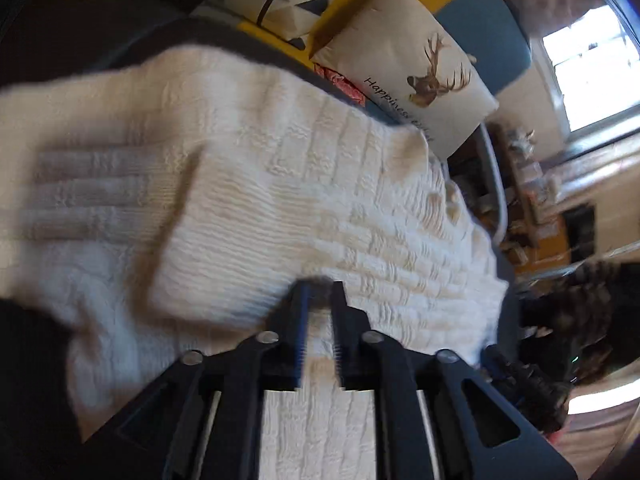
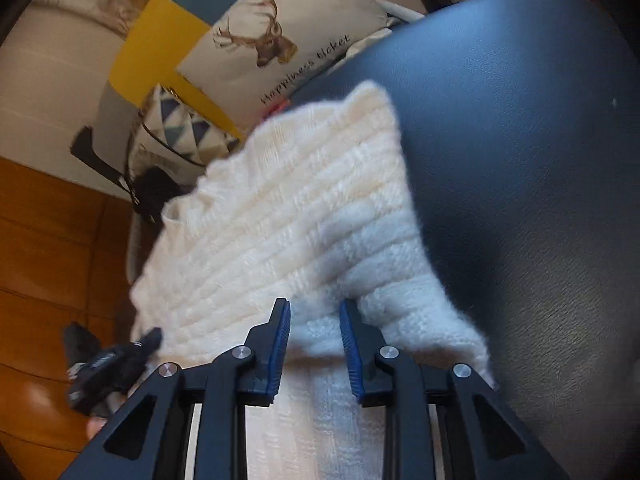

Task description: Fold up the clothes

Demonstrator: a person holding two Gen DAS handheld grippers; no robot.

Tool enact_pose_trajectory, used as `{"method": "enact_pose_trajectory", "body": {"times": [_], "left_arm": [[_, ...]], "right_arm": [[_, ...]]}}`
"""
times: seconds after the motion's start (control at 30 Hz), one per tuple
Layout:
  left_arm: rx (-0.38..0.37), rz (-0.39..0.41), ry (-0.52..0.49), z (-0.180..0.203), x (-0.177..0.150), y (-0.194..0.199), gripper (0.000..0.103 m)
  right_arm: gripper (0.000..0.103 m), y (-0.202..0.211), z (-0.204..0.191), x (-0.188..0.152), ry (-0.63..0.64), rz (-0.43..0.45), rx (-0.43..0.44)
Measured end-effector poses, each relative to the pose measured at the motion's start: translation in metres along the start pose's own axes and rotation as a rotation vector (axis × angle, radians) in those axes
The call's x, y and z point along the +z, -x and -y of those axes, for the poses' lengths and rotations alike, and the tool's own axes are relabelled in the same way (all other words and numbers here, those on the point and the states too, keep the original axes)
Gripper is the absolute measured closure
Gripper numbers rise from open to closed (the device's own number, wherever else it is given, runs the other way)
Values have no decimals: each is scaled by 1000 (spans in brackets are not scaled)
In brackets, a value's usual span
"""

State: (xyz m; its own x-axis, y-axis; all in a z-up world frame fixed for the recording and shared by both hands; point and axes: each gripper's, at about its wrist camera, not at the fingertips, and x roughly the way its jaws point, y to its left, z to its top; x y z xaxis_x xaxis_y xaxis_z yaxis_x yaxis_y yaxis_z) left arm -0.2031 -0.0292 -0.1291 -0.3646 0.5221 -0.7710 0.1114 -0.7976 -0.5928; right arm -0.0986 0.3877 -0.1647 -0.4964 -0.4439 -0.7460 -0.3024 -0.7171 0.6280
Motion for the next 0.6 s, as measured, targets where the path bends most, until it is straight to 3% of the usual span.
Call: {"method": "enact_pose_trajectory", "body": {"times": [0.03,0.13,0.2,0.23,0.27,0.33,0.4,0.47,0.6], "left_arm": [[-24,22,-14,4,2,3,93],[-76,82,-77,20,8,10,91],[37,97,-87,21,13,0,90],[79,61,-67,14,16,-12,90],[65,27,-39,5,19,-21,92],[7,21,12,-5,21,-15,93],[-116,39,49,-12,16,7,93],[-251,75,102,-23,10,34,92],[-463,207,276,-86,-13,111,87]], "right_arm": [[70,-2,0,7,-8,10,0],[69,-7,1,27,-33,38,-2],[70,-11,2,40,-49,57,-3],[69,-13,2,47,-57,67,-3],[75,-15,2,54,-65,76,-4],[76,-9,3,56,-73,100,14],[71,5,2,50,-73,132,50],[64,19,-11,28,-32,162,146],[64,20,-40,-47,97,49,294]]}}
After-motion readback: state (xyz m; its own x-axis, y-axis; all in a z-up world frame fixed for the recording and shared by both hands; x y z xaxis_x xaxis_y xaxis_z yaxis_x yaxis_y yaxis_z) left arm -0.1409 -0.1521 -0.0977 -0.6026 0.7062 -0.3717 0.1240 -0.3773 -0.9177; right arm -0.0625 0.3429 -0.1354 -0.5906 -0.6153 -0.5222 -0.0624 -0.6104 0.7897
